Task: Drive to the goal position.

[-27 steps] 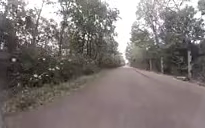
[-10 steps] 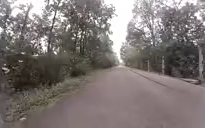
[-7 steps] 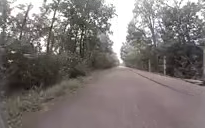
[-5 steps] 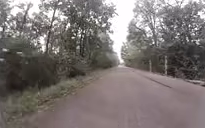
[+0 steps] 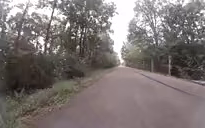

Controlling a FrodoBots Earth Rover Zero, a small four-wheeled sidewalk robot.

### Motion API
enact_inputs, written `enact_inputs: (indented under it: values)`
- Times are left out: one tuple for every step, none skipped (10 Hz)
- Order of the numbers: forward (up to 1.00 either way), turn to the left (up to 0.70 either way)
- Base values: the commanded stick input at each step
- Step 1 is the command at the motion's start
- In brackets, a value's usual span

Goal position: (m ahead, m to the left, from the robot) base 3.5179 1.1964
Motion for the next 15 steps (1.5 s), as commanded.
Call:
enact_inputs:
  values:
    - [0.70,0.00]
    - [0.70,0.00]
    - [0.70,-0.11]
    - [0.70,-0.31]
    - [0.70,-0.32]
    - [0.70,-0.31]
    - [0.70,-0.31]
    - [0.70,-0.31]
    - [0.70,-0.32]
    - [0.70,-0.27]
    - [0.70,-0.07]
    - [0.70,0.00]
    - [0.70,0.00]
    - [0.70,0.00]
    - [0.70,0.00]
